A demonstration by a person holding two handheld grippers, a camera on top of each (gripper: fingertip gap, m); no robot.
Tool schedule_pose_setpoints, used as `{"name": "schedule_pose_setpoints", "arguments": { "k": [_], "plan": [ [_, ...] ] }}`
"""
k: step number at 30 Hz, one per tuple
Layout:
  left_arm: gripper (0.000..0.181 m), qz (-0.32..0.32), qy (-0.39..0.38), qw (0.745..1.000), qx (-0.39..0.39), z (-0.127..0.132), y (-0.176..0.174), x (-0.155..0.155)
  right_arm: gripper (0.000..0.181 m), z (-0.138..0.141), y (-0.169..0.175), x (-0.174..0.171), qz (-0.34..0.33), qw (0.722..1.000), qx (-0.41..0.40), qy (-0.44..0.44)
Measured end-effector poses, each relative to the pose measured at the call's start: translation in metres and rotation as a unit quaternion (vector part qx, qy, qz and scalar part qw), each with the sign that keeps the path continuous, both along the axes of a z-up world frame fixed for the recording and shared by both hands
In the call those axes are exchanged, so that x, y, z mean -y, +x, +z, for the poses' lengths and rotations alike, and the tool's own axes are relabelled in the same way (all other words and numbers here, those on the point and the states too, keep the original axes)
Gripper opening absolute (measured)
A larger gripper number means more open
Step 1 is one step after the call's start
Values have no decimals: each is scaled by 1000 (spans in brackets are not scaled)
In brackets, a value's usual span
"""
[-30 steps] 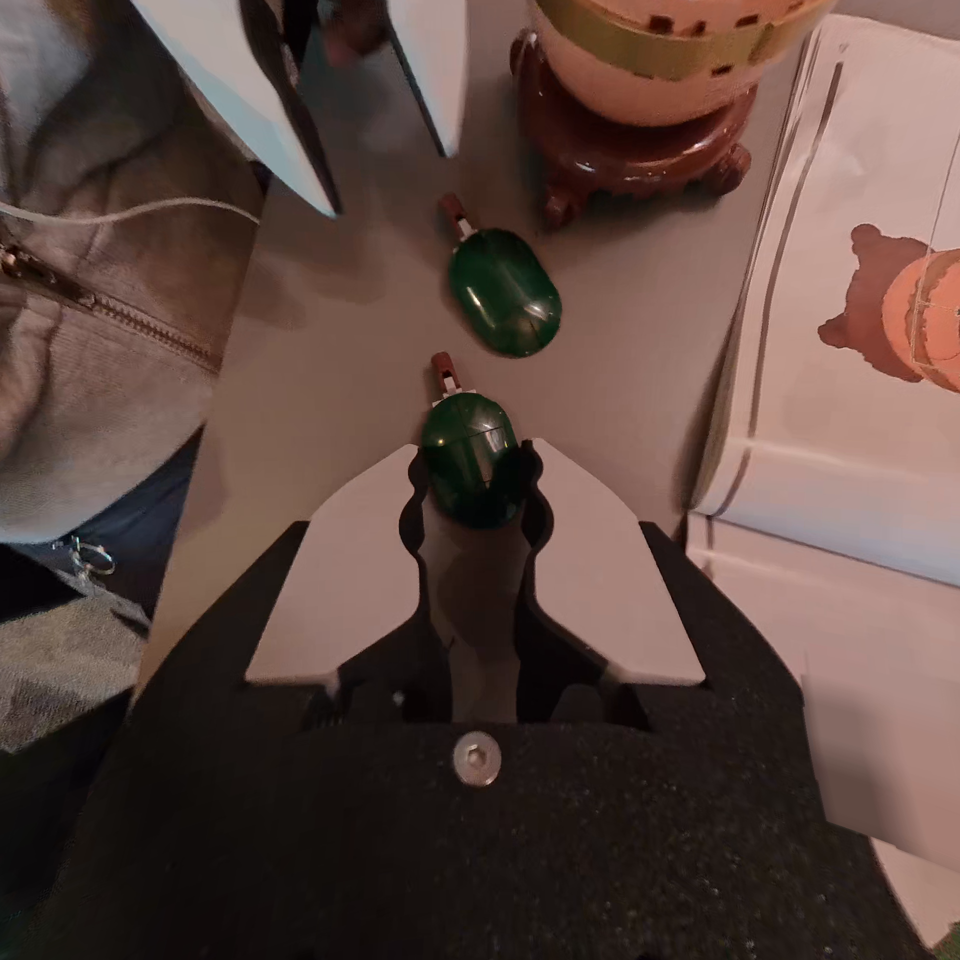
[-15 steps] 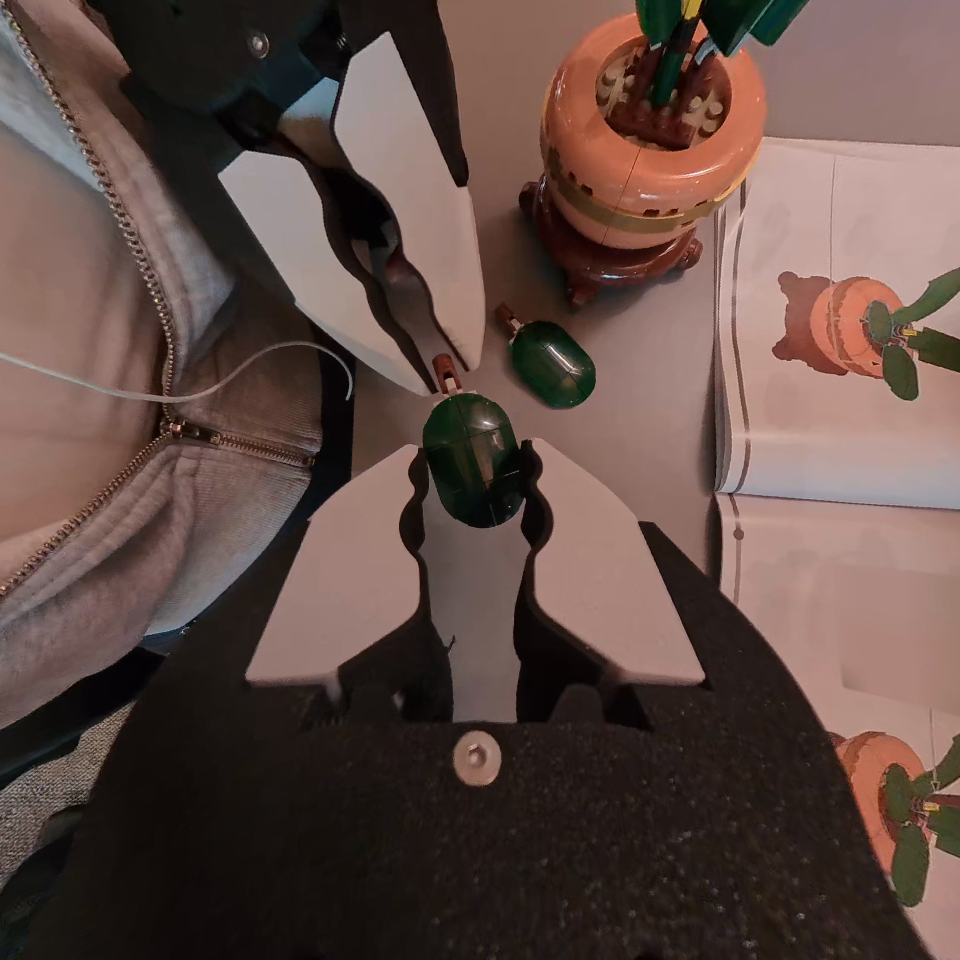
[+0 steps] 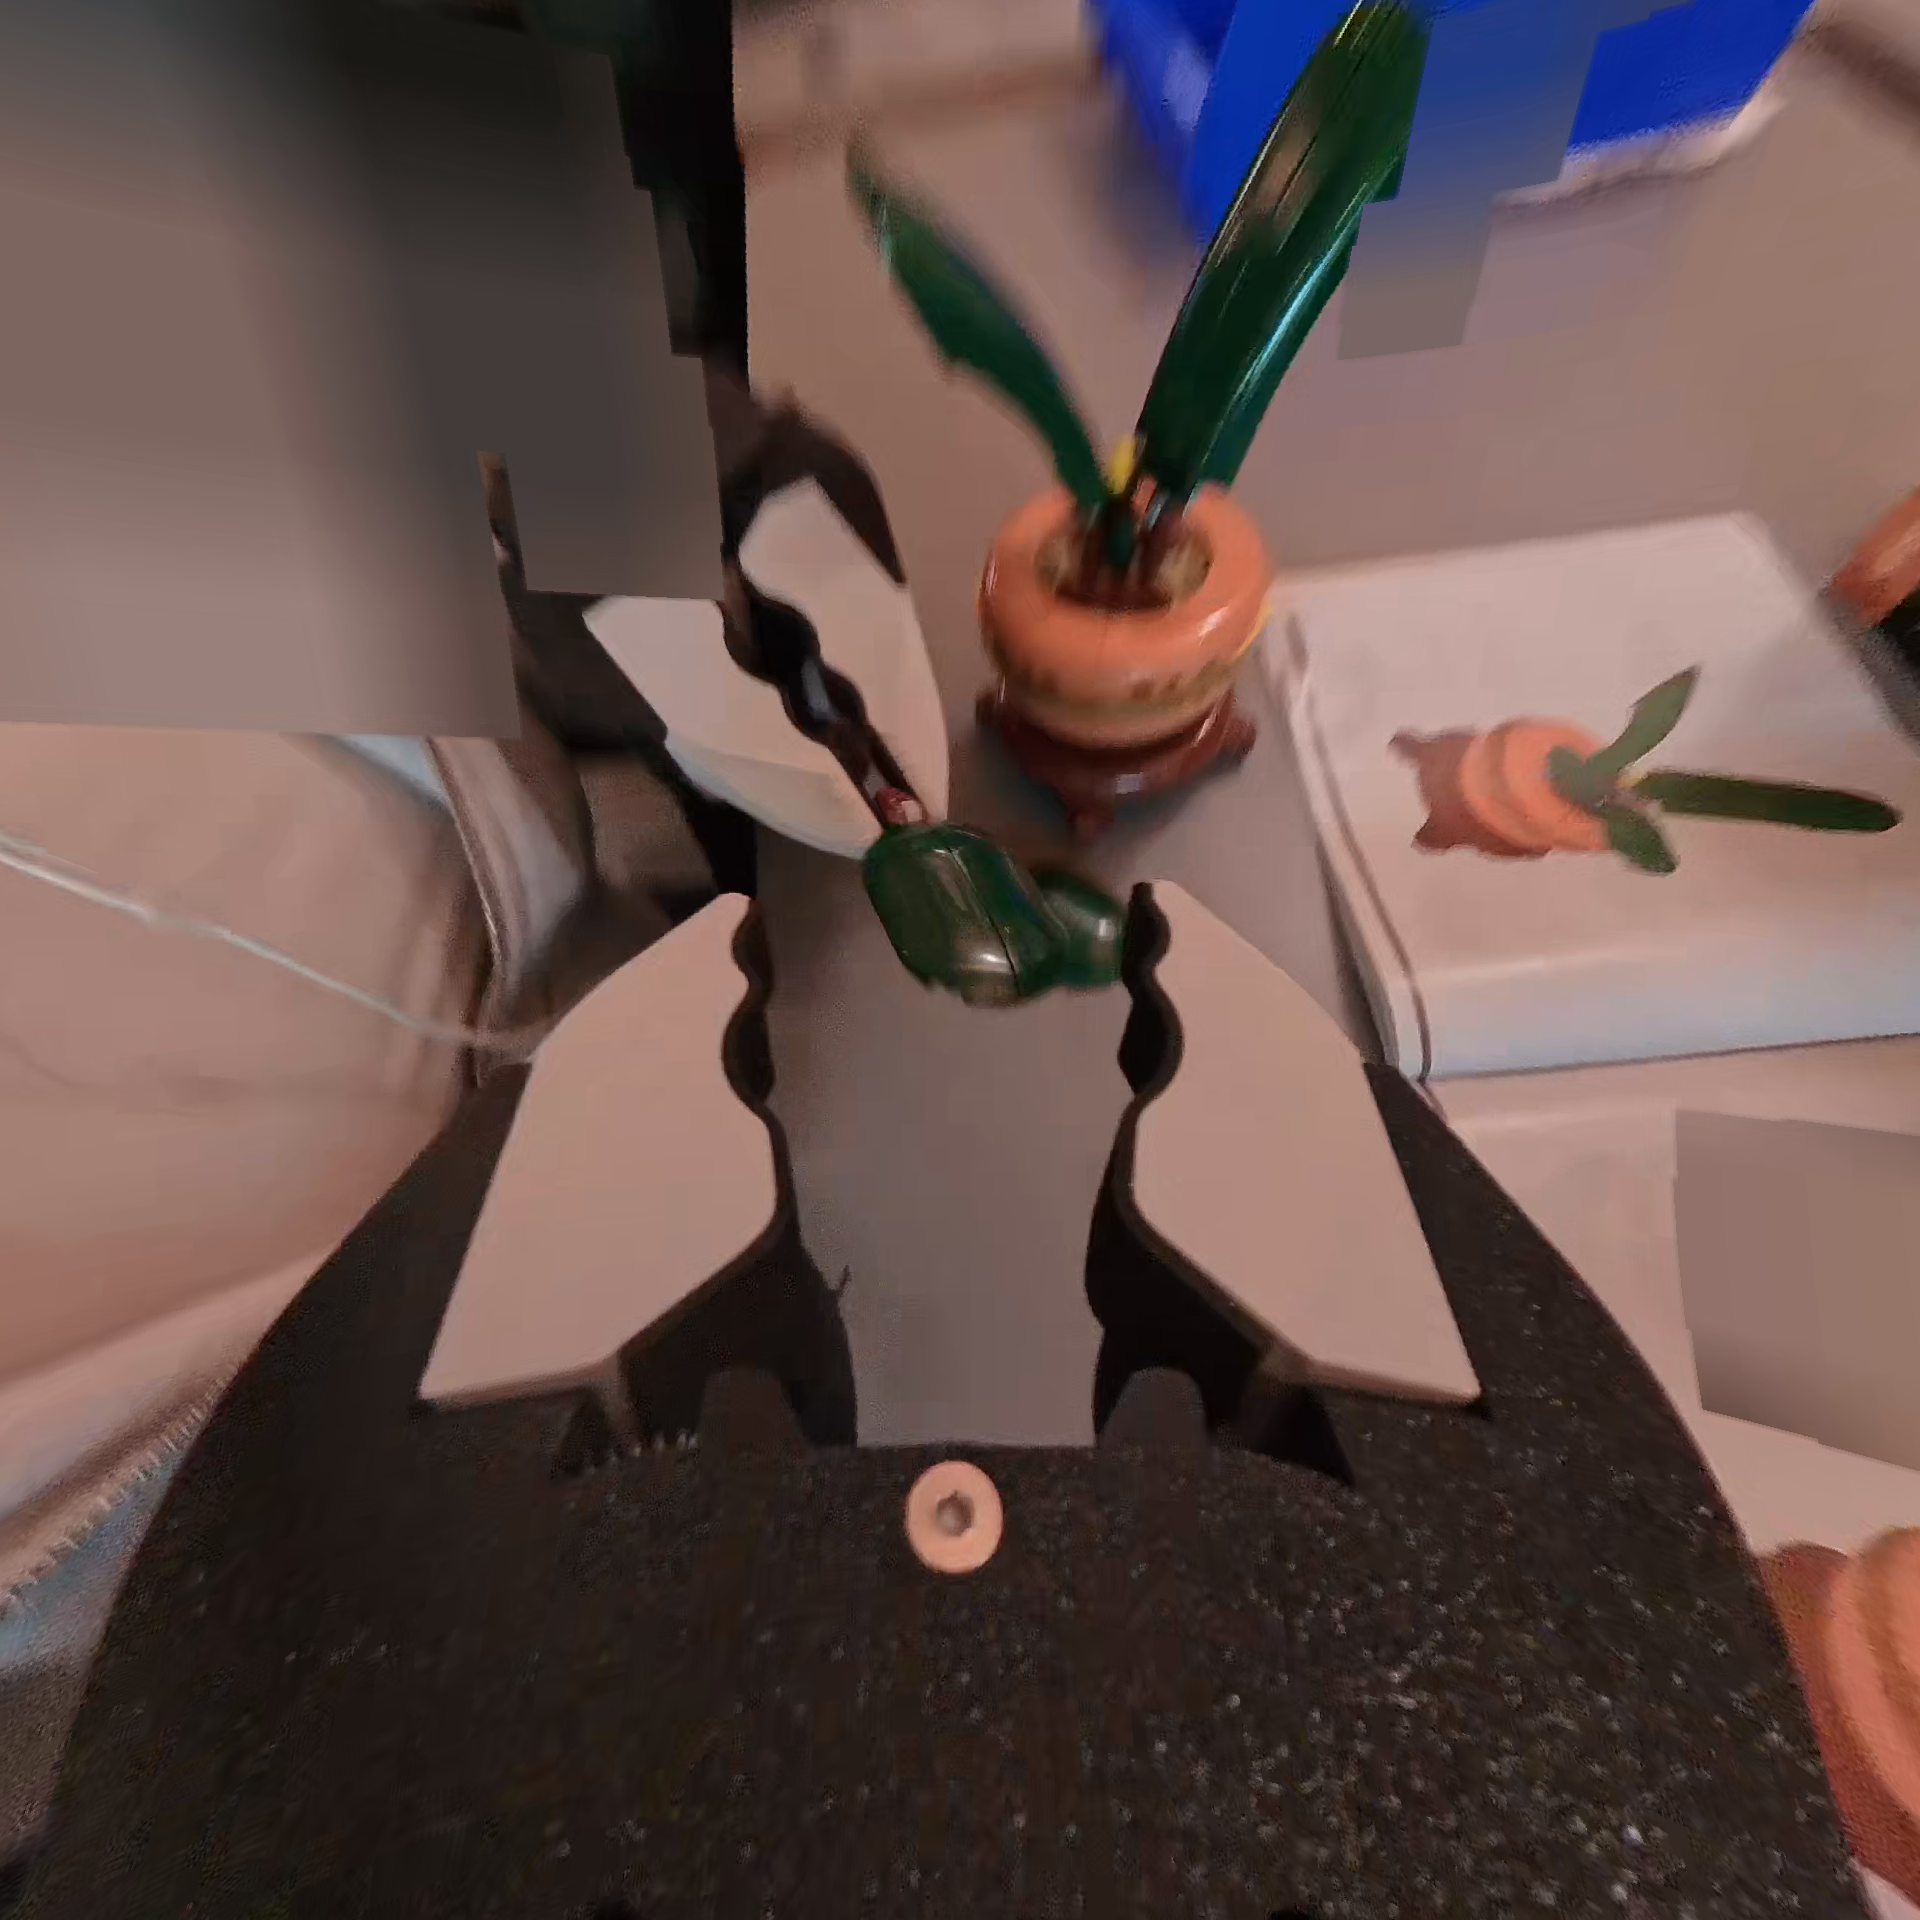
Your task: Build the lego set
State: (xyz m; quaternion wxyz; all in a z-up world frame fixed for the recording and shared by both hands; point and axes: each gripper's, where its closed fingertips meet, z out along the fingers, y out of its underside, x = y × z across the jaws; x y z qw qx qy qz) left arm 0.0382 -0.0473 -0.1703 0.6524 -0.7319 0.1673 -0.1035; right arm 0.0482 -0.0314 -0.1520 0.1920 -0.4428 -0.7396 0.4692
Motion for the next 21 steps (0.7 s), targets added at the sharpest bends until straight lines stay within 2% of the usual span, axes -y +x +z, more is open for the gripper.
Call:
{"name": "schedule_pose_setpoints", "arguments": {
  "k": [1,3,5,6,9,12,14,21],
  "plan": [
    [6,-7,18,998,60,11,-2,1,69,13,0,-4,-20,998,-45,-50],
    [6,-31,42,984,172,30,-5,5,62,33,2,-12,-58,976,-139,-154],
    [6,-45,62,969,234,43,-10,7,47,38,2,-7,-63,945,-210,-241],
    [6,-53,66,965,248,46,-10,8,48,35,-1,1,-56,936,-219,-271],
    [5,-51,77,963,253,50,-8,7,51,29,-17,22,-38,924,-197,-327],
    [5,-29,89,971,222,47,-9,6,35,41,-25,25,-37,904,-219,-365],
    [5,-31,95,971,219,48,-7,8,25,39,-28,27,-36,912,-221,-345],
    [7,-34,78,979,187,43,-6,10,23,38,-28,26,-32,920,-223,-320]
  ]
}}
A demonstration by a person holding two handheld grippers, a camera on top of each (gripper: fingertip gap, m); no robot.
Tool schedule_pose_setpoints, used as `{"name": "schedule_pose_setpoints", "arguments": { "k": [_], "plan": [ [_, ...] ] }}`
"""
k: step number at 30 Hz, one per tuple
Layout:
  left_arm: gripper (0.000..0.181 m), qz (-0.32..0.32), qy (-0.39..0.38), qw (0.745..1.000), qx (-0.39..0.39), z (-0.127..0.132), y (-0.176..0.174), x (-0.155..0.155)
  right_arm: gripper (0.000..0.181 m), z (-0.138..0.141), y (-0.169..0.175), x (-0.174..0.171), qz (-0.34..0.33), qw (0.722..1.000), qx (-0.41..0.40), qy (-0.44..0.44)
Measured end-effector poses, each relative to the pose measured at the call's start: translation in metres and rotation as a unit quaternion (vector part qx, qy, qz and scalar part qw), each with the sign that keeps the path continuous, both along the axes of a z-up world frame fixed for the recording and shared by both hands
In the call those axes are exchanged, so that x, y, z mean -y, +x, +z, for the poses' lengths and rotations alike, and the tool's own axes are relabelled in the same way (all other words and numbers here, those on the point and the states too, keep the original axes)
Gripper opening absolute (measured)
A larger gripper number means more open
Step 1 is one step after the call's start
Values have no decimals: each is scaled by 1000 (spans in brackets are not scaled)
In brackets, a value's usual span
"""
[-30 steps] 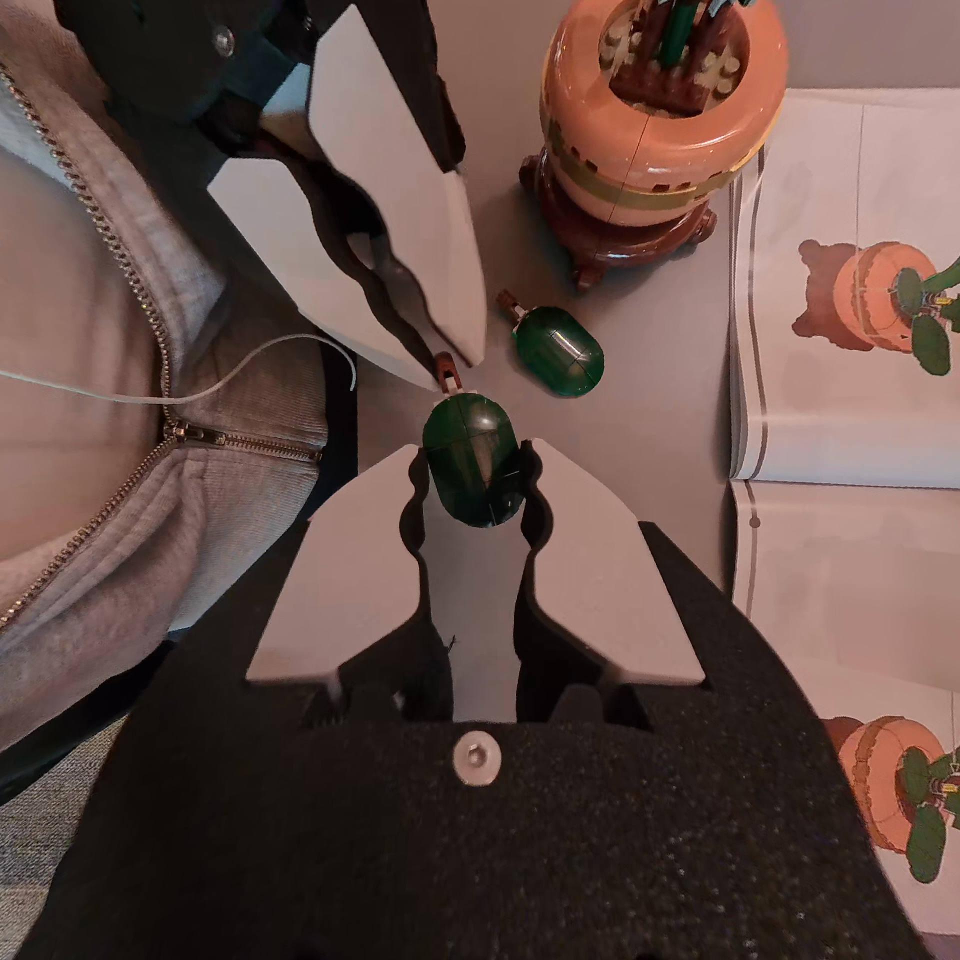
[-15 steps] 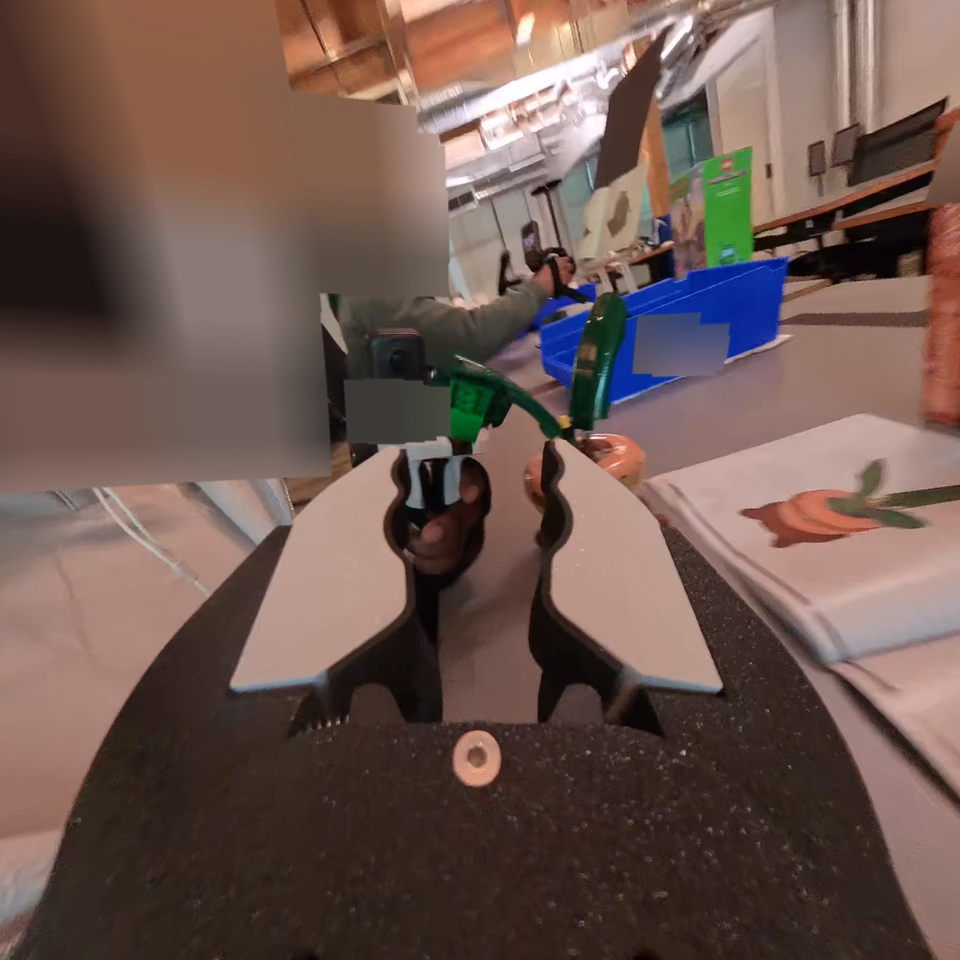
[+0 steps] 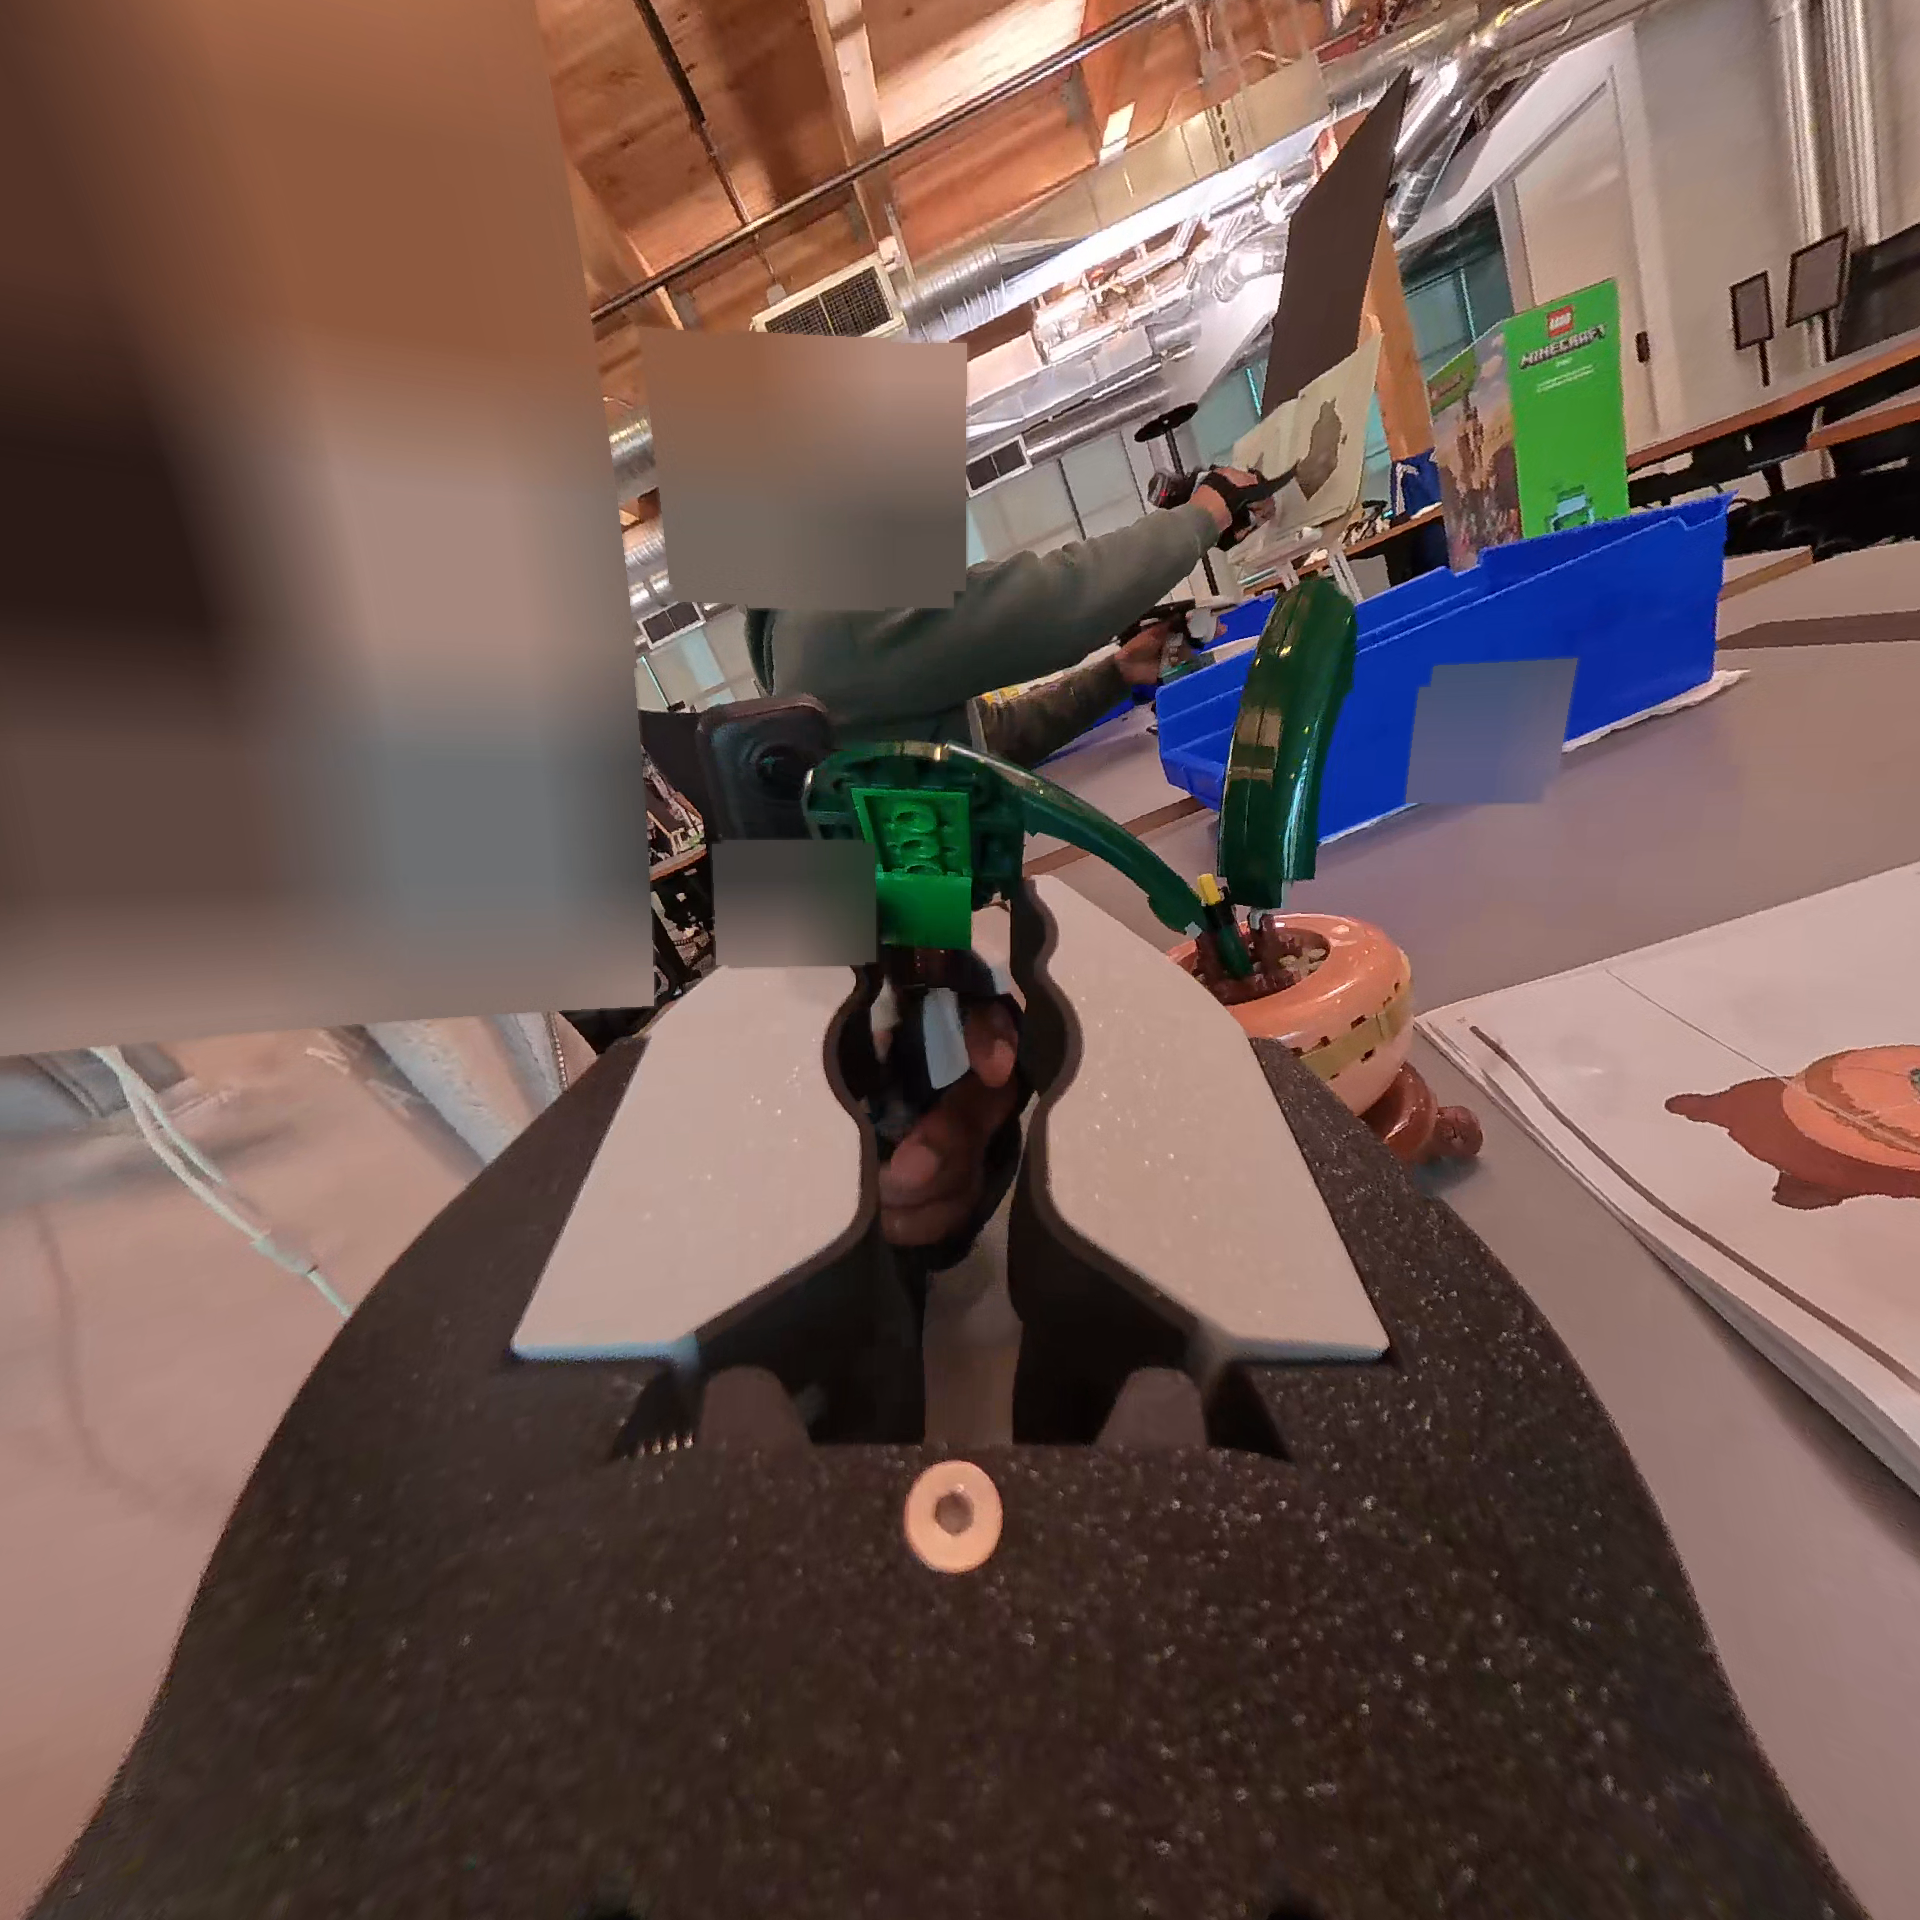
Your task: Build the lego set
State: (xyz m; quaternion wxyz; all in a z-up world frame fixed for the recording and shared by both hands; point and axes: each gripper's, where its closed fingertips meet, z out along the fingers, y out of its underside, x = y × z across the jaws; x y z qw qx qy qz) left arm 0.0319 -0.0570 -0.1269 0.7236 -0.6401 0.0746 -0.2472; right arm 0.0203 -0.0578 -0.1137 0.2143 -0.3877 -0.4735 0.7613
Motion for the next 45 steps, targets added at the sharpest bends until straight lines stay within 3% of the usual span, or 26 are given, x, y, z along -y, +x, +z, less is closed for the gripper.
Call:
{"name": "schedule_pose_setpoints", "arguments": {
  "k": [4,8,11,13,19,31,45],
  "plan": [
    [41,30,-41,995,-91,-7,-19,18,23,0,-12,-16,-46,999,12,9],
    [44,129,-104,960,-227,-21,-82,42,23,-17,-42,-22,-90,990,47,94],
    [54,143,-172,936,-272,-42,-114,44,23,-29,-66,-21,-80,986,75,123],
    [61,131,-187,935,-273,-49,-117,37,22,-38,-76,-21,-72,983,101,137],
    [62,75,-188,945,-256,-57,-107,14,22,-45,-92,-17,-64,978,122,154],
    [58,-9,-175,961,-216,-53,-109,16,22,-49,-101,-17,-49,971,143,183],
    [42,-85,-172,963,-189,-52,-103,8,16,-51,-101,-12,-3,960,161,228]
  ]
}}
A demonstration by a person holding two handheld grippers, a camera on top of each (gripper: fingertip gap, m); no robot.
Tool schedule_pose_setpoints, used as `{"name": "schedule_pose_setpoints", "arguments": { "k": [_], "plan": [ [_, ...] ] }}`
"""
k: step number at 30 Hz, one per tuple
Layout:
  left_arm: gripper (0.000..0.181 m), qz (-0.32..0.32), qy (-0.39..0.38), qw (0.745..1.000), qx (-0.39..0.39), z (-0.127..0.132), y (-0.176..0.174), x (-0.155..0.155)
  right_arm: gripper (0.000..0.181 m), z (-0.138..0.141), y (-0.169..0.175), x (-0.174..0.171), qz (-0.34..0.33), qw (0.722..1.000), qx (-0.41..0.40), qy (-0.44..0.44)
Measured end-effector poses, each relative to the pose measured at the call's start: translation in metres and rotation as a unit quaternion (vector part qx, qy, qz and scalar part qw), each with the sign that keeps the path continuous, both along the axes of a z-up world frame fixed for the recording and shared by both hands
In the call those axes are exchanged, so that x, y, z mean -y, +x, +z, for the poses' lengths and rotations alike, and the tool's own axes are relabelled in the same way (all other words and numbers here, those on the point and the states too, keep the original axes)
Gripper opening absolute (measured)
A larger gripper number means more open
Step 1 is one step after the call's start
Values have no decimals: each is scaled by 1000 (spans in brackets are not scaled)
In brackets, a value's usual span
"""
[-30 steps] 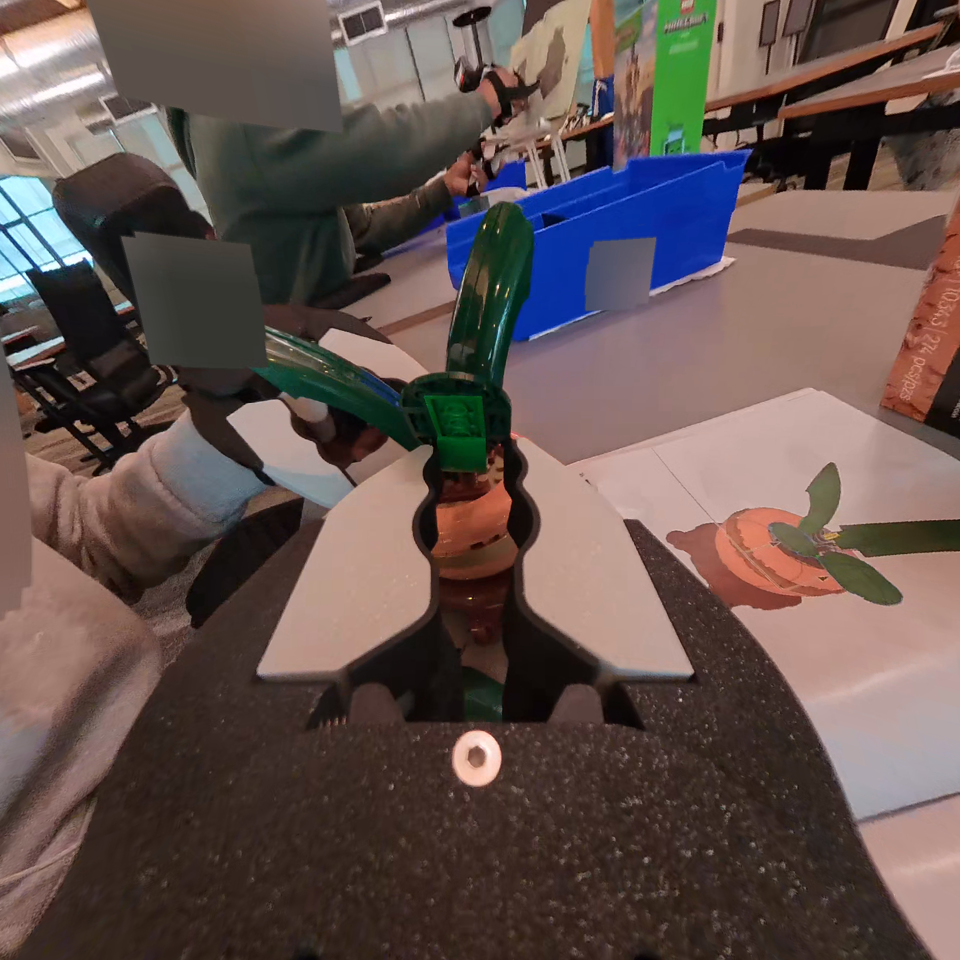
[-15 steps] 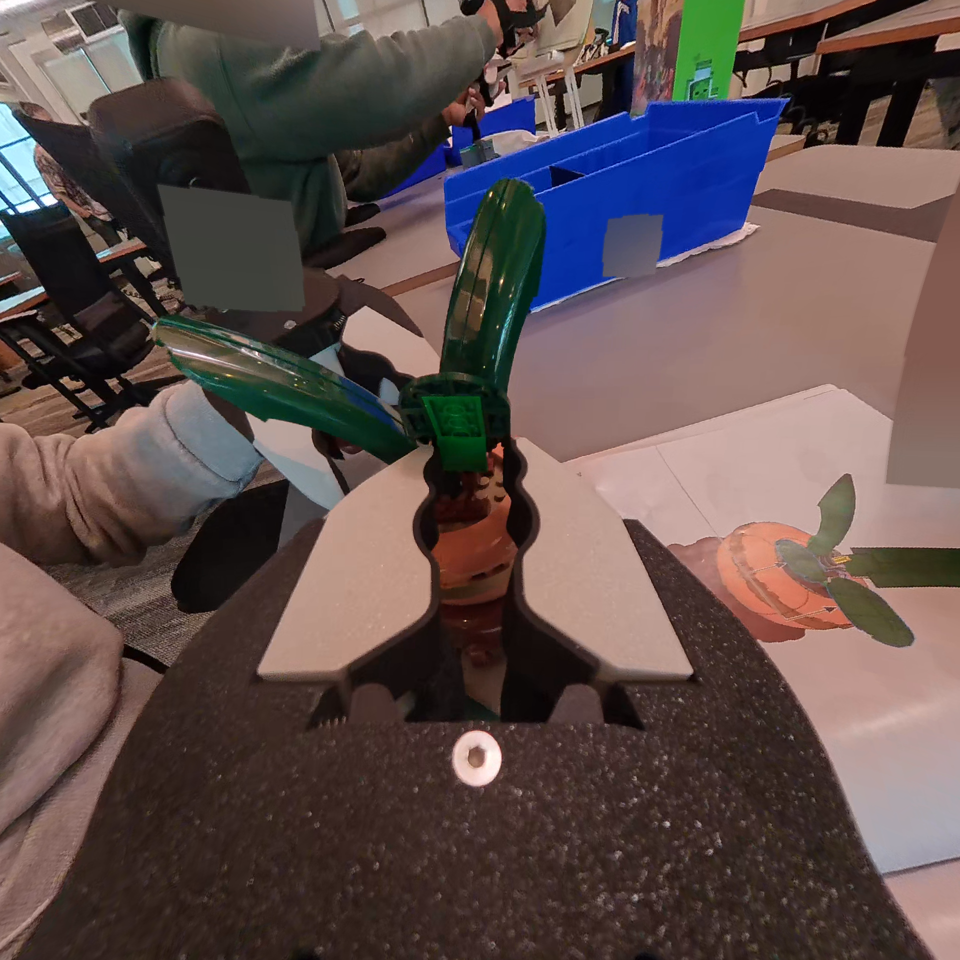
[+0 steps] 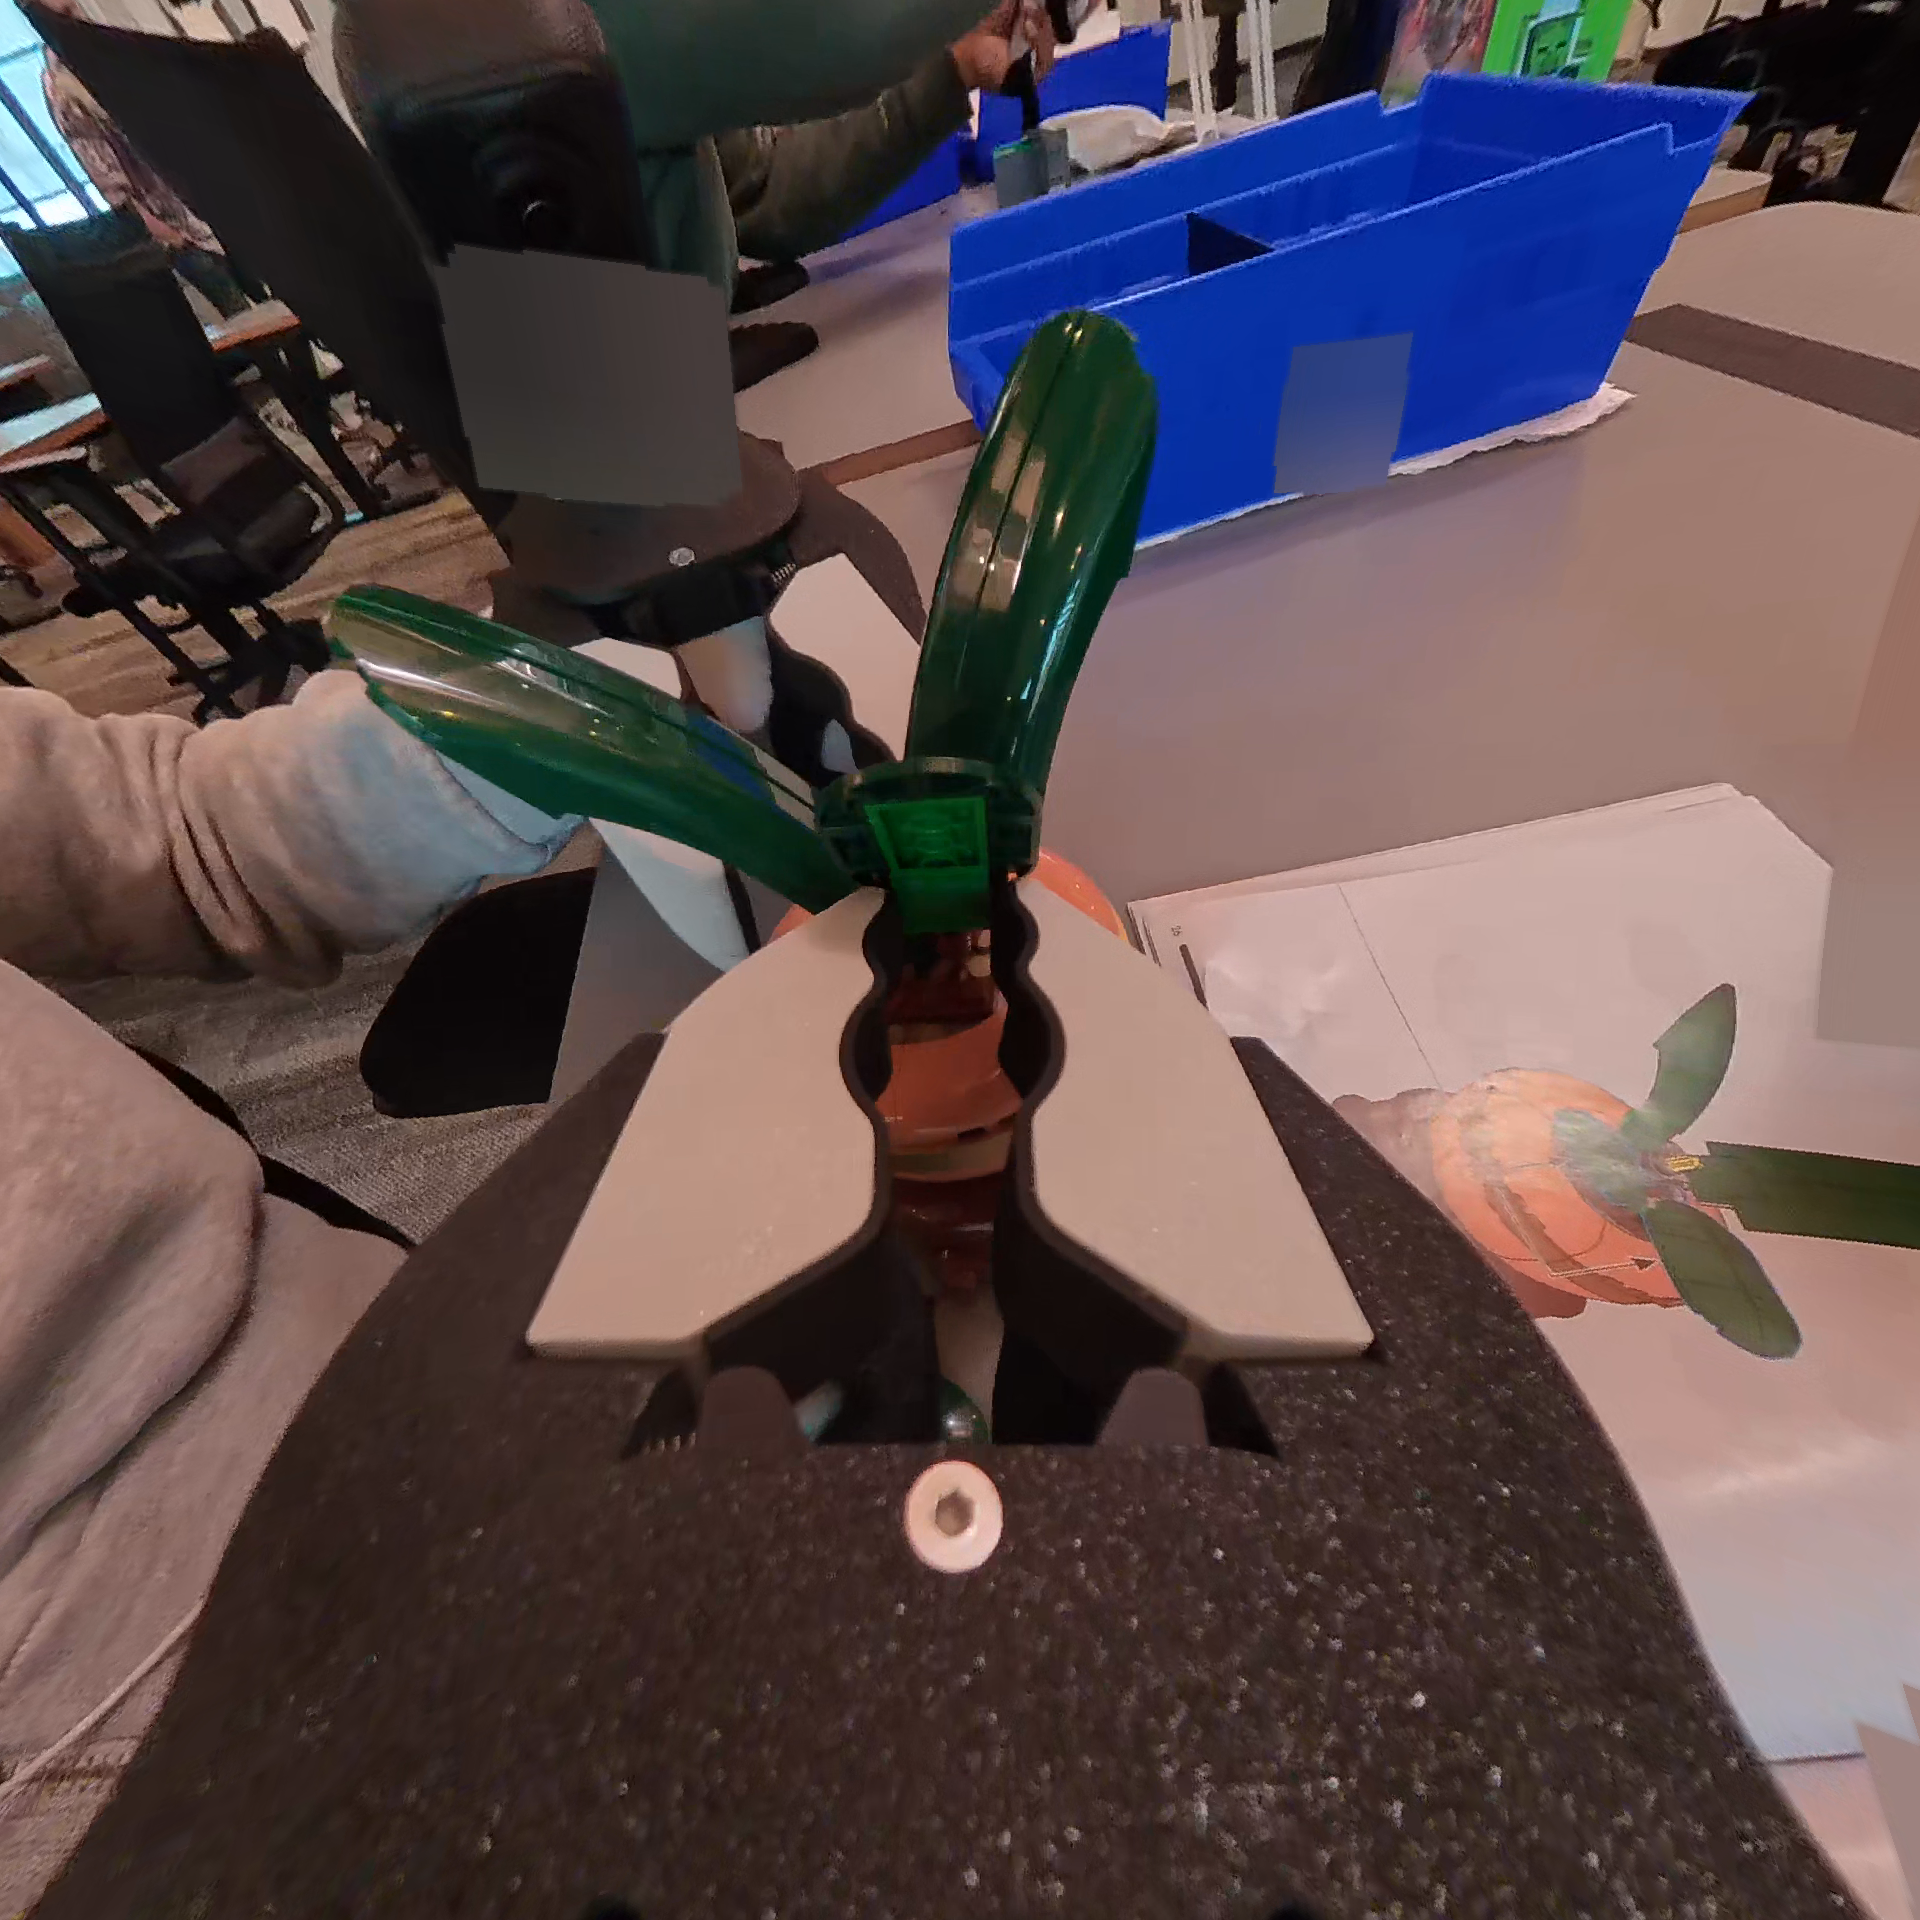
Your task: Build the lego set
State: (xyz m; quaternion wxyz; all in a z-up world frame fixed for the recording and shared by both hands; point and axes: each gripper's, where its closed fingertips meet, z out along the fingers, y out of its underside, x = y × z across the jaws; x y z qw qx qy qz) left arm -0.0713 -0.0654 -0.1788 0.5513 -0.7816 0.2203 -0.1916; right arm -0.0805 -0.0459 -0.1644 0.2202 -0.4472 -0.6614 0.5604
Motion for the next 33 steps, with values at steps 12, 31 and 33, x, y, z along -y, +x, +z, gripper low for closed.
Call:
{"name": "schedule_pose_setpoints", "arguments": {
  "k": [12,31,33],
  "plan": [
    [24,5,-2,999,41,0,-7,-6,16,-1,0,1,39,996,22,75],
    [21,10,5,999,40,-1,-8,-8,16,-5,0,1,64,983,106,137],
    [20,10,6,999,40,-1,-8,-8,16,-5,0,1,64,982,113,133]
  ]
}}
